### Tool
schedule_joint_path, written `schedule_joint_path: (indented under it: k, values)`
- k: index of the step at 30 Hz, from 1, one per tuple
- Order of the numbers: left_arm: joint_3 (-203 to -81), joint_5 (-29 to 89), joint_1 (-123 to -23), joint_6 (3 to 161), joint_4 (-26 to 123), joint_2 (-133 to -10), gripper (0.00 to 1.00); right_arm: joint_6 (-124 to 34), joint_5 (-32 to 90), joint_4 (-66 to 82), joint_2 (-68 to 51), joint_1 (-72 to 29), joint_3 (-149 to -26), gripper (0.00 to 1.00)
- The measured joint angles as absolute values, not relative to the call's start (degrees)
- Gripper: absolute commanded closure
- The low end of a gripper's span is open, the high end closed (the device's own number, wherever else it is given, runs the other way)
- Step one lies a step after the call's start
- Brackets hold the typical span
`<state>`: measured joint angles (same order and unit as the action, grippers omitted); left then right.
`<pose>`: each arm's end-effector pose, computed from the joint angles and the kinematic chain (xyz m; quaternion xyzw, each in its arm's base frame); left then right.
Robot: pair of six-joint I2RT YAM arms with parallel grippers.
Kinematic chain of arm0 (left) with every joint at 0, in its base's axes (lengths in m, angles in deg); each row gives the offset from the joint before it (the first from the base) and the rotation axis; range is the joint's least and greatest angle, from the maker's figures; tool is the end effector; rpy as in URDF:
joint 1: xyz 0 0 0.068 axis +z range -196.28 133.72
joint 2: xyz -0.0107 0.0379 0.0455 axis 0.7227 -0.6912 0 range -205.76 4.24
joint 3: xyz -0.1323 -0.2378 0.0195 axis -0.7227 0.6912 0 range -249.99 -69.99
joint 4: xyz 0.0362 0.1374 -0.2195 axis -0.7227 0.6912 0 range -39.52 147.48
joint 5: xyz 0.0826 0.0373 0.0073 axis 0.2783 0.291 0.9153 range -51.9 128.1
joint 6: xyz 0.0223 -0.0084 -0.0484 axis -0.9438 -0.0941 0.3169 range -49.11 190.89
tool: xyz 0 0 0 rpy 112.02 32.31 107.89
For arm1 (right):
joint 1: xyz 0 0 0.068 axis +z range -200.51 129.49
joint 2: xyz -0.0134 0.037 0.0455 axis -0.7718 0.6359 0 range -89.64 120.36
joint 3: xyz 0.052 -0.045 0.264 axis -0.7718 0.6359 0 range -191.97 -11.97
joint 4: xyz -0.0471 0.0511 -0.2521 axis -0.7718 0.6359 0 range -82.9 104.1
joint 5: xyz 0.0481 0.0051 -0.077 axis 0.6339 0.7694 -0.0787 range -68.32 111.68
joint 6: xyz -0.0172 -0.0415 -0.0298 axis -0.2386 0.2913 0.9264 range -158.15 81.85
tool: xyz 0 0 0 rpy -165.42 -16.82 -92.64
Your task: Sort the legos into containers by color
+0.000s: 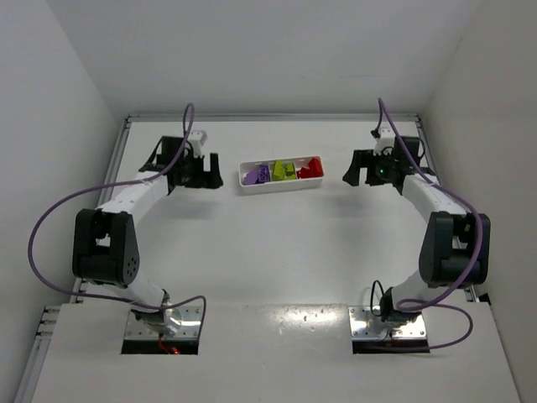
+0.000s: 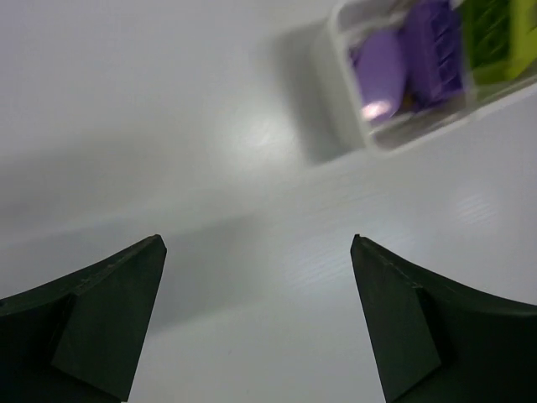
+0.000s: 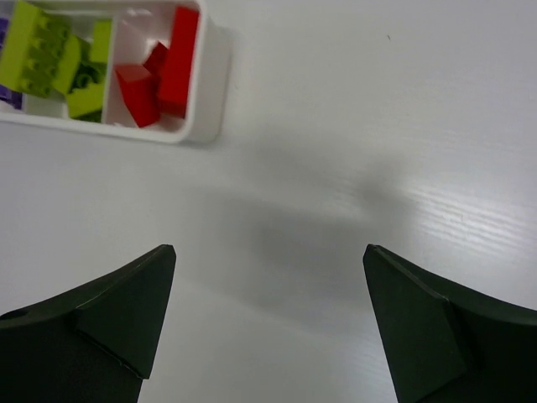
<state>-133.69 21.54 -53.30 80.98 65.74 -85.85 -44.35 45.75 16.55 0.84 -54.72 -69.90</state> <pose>0.3435 -0.0524 0.2505 0.0348 0.9040 -0.1902 0.3812 0.3404 -0.0104 0.2250 -0.0034 0.8975 0.1974 0.3944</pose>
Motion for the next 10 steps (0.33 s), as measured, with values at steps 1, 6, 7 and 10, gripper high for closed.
schedule_joint_path:
  k: [1, 6, 7, 10]
  values:
    - [-131.37, 22.66, -52.80, 80.34, 66.68, -85.83, 0.01, -43.89, 45.71, 16.68, 0.84, -55.44, -68.68, 0.06]
    - [-125.03, 25.24, -52.12, 78.16, 67.12, -85.43, 0.01, -42.57, 45.67, 17.03, 0.70, -57.52, -65.42, 0.06]
    - [-124.46, 25.54, -52.03, 77.78, 66.64, -85.28, 0.01, -42.38, 45.67, 17.01, 0.68, -57.56, -65.29, 0.06]
    - [-124.09, 26.33, -51.66, 77.30, 65.31, -85.04, 0.01, -41.96, 45.67, 16.92, 0.05, -57.63, -65.22, 0.06]
